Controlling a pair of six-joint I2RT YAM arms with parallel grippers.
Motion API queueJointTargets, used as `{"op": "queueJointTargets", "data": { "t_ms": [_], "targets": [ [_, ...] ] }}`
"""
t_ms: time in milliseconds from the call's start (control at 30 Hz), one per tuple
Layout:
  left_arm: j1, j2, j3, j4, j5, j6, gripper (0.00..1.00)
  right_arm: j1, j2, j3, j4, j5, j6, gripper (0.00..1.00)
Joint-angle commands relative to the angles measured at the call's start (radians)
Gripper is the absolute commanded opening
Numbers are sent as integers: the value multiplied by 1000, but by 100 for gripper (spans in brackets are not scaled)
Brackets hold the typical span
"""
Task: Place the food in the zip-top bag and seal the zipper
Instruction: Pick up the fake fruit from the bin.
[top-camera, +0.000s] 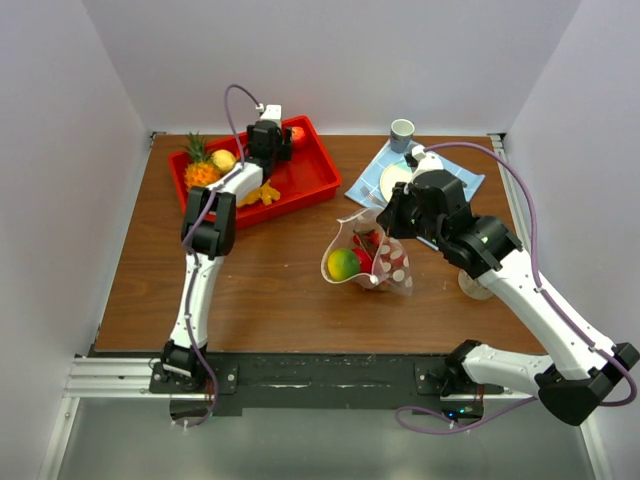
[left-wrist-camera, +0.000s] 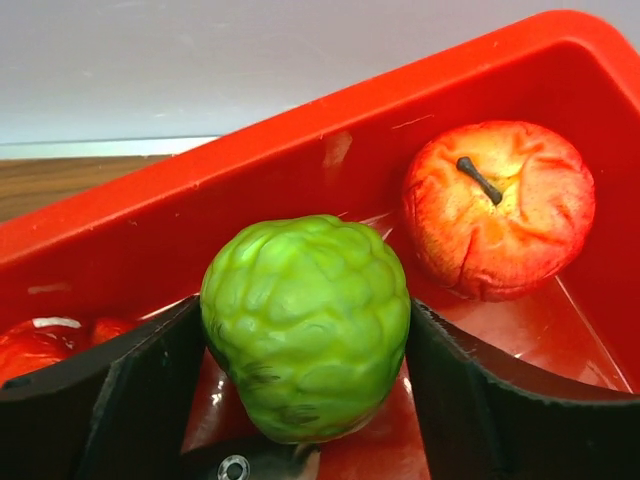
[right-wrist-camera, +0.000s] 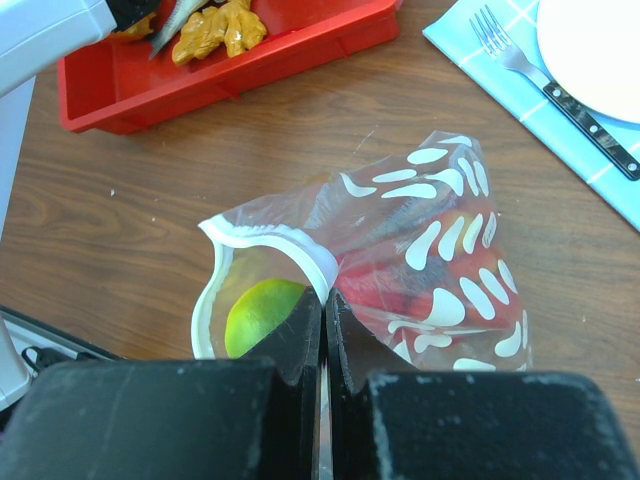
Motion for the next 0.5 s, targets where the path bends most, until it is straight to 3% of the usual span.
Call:
{"op": "queueJointTargets", "data": {
  "t_ms": [0, 200, 333, 467],
  "targets": [
    [11, -31, 16, 97, -5, -2, 70, -1, -11, 6, 60, -12, -14, 0],
    [11, -166, -75, 162, 58, -31, 43, -3, -8, -3, 60, 2, -10, 0],
    [11, -312, -171, 169, 73, -81, 33, -3, 3, -17, 70, 2, -1, 0],
    [10, -462, -361, 192, 96, -133, 24, -3, 16, -23, 73, 13, 4, 0]
  ]
}}
